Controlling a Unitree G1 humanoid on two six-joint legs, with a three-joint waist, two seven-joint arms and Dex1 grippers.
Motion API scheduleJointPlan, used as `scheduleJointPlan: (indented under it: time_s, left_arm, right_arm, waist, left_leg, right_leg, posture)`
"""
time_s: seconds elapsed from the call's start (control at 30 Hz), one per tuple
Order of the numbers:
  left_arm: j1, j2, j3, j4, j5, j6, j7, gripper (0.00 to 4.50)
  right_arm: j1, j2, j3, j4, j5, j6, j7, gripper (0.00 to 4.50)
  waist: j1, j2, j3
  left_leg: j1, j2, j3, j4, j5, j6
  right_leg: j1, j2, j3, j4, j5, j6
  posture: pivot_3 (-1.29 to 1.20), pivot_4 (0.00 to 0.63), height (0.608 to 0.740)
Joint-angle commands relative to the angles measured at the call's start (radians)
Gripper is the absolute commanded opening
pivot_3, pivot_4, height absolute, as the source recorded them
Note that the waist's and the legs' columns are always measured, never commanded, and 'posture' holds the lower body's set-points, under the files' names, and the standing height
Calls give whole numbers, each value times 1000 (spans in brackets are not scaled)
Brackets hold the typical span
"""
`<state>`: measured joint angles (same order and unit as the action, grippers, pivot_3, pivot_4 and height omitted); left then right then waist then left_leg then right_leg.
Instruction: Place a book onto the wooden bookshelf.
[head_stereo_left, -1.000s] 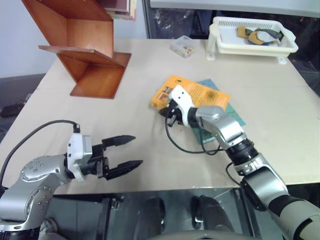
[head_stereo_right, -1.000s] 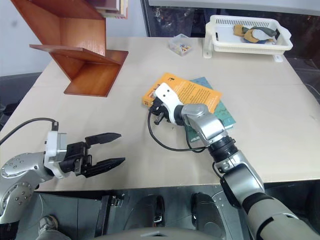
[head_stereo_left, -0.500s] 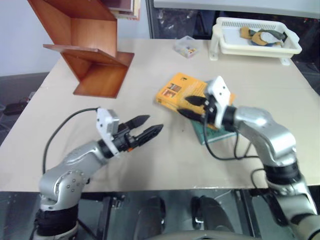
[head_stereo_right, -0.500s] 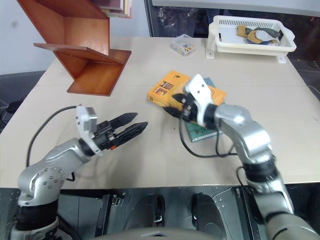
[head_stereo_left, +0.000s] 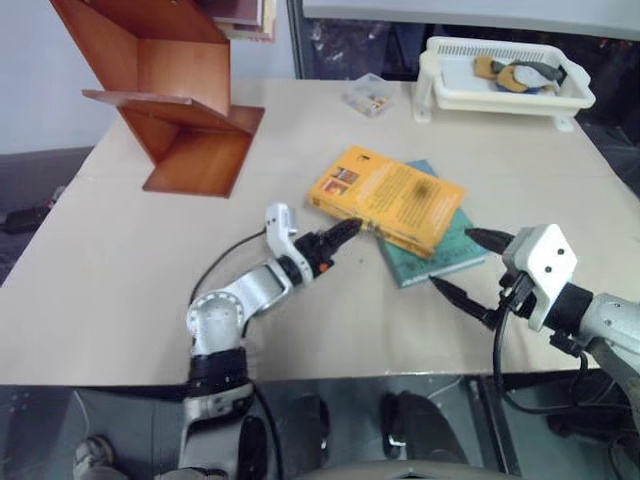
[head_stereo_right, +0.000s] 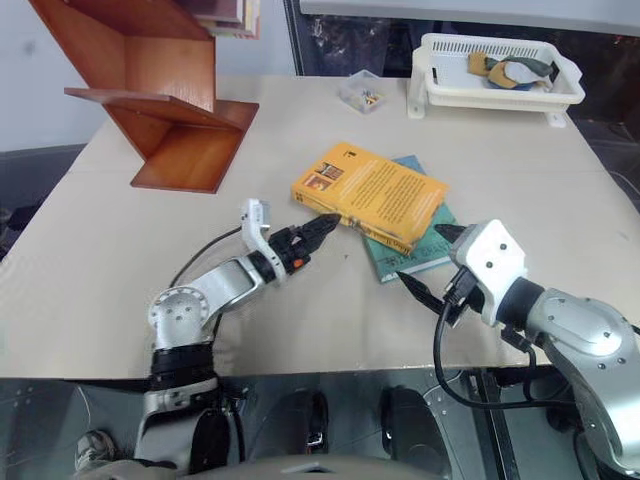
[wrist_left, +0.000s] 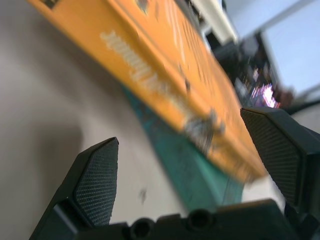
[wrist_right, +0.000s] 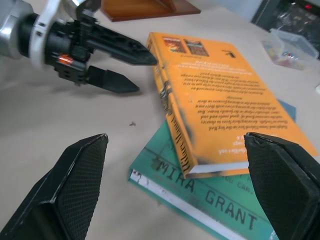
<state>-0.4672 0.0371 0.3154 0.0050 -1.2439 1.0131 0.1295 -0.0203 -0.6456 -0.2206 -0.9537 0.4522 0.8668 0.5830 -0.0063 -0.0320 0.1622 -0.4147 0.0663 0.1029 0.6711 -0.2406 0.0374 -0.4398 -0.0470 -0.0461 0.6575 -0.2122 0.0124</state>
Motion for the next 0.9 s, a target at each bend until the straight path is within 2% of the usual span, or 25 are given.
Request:
scheduleJointPlan:
  time_s: [0.03,0.23,0.4,0.5,0.7,0.73,0.9]
  left_arm:
    - [-48,-40,18,38,-18,-40,31,4500]
    - [-118,-120,55,167,-26,-96,51,4500]
    - [-163,-139,70,270,1,-134,10,4500]
    - [-181,-144,74,310,9,-142,-15,3756]
    - [-181,-128,101,332,-9,-128,-27,844]
    - [-180,-124,109,327,-19,-123,-26,537]
    - [-177,-74,162,258,-96,-87,5,481]
  right_arm:
    - [3,0,-46,-43,18,1,-38,4483]
    - [3,-18,-56,-42,38,7,-65,4483]
    - [-6,-29,-61,-38,52,9,-83,4483]
    - [-10,-33,-62,-40,59,14,-94,4500]
    - [-13,-41,-66,-40,69,21,-117,4500]
    - [-13,-42,-64,-39,70,20,-120,4500]
    - [-22,-42,-43,-17,68,3,-127,4500]
  waist:
    - [3,0,0]
    - [11,-1,1]
    - [19,-2,1]
    - [19,-2,1]
    - [19,-3,1]
    - [19,-3,2]
    - [17,-3,2]
  left_leg:
    - [0,-1,0,0,0,0]
    - [-1,-3,-1,0,0,0]
    - [-1,-3,-2,0,0,0]
    - [-2,-3,-2,0,0,0]
    - [-2,-3,-4,0,0,0]
    - [-2,-3,-4,0,0,0]
    - [-2,-3,-4,0,0,0]
  right_leg:
    - [0,-1,0,0,0,0]
    - [0,-2,0,-2,1,2]
    - [0,-2,-1,-2,0,0]
    - [0,-2,-1,-2,0,0]
    - [1,-2,-3,-3,0,0]
    - [1,-2,-3,-3,0,0]
    - [1,-2,-3,-3,0,1]
  posture:
    - [0,150,740]
    - [0,150,740]
    - [0,150,740]
    - [0,150,740]
    - [0,150,740]
    - [0,150,740]
    - [0,150,740]
